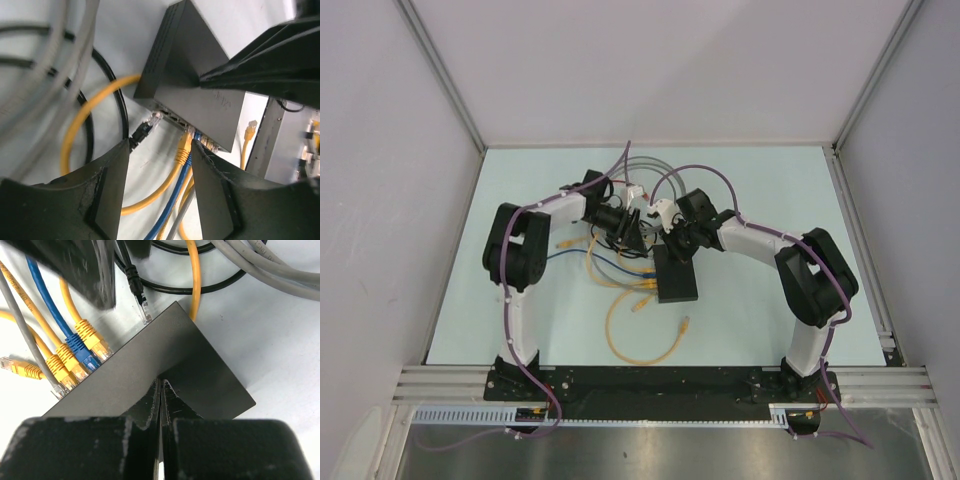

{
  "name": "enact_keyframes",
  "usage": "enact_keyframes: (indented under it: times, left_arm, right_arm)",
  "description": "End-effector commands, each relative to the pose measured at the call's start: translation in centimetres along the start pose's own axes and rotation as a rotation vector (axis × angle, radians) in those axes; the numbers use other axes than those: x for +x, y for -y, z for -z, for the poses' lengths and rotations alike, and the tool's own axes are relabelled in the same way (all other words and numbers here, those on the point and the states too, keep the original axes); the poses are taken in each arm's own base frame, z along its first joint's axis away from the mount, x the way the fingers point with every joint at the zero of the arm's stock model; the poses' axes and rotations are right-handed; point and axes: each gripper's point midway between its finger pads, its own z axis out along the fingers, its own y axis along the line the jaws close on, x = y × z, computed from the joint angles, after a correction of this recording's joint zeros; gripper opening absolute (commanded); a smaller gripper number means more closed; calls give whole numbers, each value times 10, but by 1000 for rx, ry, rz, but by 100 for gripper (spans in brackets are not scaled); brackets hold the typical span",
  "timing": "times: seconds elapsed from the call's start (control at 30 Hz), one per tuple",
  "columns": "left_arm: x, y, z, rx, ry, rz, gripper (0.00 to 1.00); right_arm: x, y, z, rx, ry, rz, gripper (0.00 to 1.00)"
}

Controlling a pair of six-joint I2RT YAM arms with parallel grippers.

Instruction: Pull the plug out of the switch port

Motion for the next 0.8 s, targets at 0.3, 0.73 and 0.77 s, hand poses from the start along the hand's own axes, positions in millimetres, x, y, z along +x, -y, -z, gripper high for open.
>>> enact_keyframes:
  times: [0.3,0.73,0.77]
  left_arm:
    - [-6,17,-11,-58,84,-15,56]
    - [14,21,-25,83,-29,-15,47]
    - [16,21,-26,87,-35,-10,46]
  right_arm:
    - [71,-23,3,-81,-241,4,0]
    - [74,-26,6,-82,-236,5,0]
    - [74,-26,6,-81,-235,7,0]
